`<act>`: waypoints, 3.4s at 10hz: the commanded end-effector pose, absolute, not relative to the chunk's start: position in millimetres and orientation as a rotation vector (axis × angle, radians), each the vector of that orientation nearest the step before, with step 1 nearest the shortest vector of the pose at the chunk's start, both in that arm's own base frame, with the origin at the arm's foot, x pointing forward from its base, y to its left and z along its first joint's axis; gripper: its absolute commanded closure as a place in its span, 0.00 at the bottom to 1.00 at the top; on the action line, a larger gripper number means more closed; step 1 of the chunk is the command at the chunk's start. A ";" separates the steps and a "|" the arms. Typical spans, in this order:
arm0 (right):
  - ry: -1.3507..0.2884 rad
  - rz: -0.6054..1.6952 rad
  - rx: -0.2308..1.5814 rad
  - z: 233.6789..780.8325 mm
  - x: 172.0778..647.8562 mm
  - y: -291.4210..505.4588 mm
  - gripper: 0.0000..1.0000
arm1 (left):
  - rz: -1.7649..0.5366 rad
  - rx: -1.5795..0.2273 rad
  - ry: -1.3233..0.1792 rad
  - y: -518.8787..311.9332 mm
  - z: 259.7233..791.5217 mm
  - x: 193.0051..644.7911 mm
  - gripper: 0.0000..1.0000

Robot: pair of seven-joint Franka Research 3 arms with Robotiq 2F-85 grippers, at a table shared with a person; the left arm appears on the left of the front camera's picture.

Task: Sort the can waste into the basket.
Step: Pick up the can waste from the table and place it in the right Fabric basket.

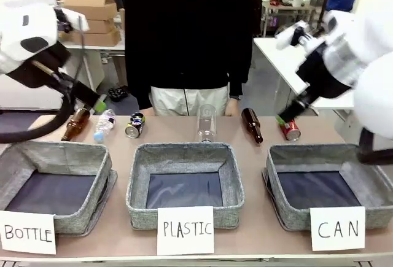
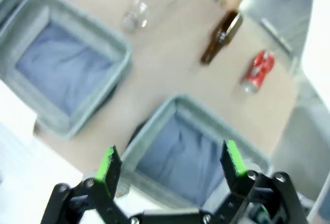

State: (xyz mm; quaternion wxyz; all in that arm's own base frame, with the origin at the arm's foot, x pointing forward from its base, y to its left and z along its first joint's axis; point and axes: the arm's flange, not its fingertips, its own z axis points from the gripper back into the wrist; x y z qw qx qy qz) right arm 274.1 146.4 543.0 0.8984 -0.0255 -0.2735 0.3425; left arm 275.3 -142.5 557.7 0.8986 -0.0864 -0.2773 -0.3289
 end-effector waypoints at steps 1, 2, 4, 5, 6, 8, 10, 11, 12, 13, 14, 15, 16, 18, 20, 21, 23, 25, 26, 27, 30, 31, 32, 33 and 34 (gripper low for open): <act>-0.549 0.654 -0.006 521.1 213.0 137.6 0.00 | -0.697 -0.225 -0.441 -124.0 505.8 237.7 0.00; -0.566 0.709 -0.053 543.0 274.1 146.4 0.00 | -0.681 -0.179 -0.574 -142.5 557.7 275.3 0.00; -0.529 0.692 -0.050 554.3 242.2 144.5 0.00 | -0.706 -0.223 -0.477 -145.7 553.9 256.2 0.00; -0.437 0.573 0.330 555.4 248.7 131.0 0.00 | -0.751 -0.459 -0.377 -139.1 553.5 267.3 0.00; -0.322 0.483 0.726 559.3 247.2 112.8 0.00 | -0.659 -0.827 -0.275 -116.4 554.1 283.0 0.00; -0.237 0.083 1.033 553.1 251.5 73.5 0.00 | -0.262 -1.301 -0.248 -54.3 541.8 319.3 0.00; -0.232 -0.151 1.251 533.6 262.4 25.7 0.00 | 0.046 -1.568 -0.352 2.0 517.8 333.8 0.00; -0.330 -0.246 1.282 525.7 265.4 3.9 0.00 | 0.129 -1.670 -0.412 17.2 507.1 333.3 0.00; -0.393 -0.351 1.351 515.7 267.5 -14.9 0.00 | 0.161 -1.711 -0.446 22.4 497.4 332.5 0.00; -0.467 -0.435 1.443 503.2 268.2 -26.8 0.00 | 0.231 -1.746 -0.502 25.4 492.7 332.1 0.00; -0.534 -0.557 1.427 490.9 267.7 -31.8 0.00 | 0.290 -1.712 -0.524 19.6 495.5 332.1 0.00; -0.606 -0.700 1.240 486.4 266.4 -29.5 0.00 | 0.233 -1.567 -0.478 12.7 500.8 333.8 0.00; -0.325 -0.217 1.256 525.2 289.0 -62.2 0.00 | 0.058 -1.618 -0.421 55.2 493.5 345.2 0.00; -0.325 -0.217 1.256 525.2 289.0 -62.2 0.00 | 0.058 -1.618 -0.421 55.2 493.5 345.2 0.00; -0.325 -0.217 1.256 525.2 289.0 -62.2 0.00 | 0.058 -1.618 -0.421 55.2 493.5 345.2 0.00; -0.325 -0.217 1.256 525.2 289.0 -62.2 0.00 | 0.058 -1.618 -0.421 55.2 493.5 345.2 0.00; -0.325 -0.217 1.256 525.2 289.0 -62.2 0.00 | 0.058 -1.618 -0.421 55.2 493.5 345.2 0.00; -0.325 -0.217 1.256 525.2 289.0 -62.2 0.00 | 0.058 -1.618 -0.421 55.2 493.5 345.2 0.00; -0.325 -0.217 1.256 525.2 289.0 -62.2 0.00 | 0.058 -1.618 -0.421 55.2 493.5 345.2 0.00; -0.309 -0.246 1.252 524.8 285.4 -63.1 0.00 | 0.058 -1.618 -0.421 55.2 493.5 345.2 0.00; -0.443 0.002 0.199 534.6 369.0 12.7 0.00 | 0.058 -1.618 -0.421 55.2 493.5 345.2 0.00; -0.349 0.035 0.018 521.7 403.9 23.5 0.00 | 0.058 -1.618 -0.421 55.2 493.5 345.2 0.00; -0.259 0.060 -0.012 508.9 427.1 28.6 0.00 | 0.058 -1.618 -0.421 55.2 493.5 345.2 0.00; -0.183 -0.003 -0.015 500.7 441.3 28.3 0.00 | 0.058 -1.618 -0.421 55.2 493.5 345.2 0.00; -0.183 -0.022 0.054 504.7 437.7 26.9 0.00 | 0.058 -1.618 -0.421 55.2 493.5 345.2 0.00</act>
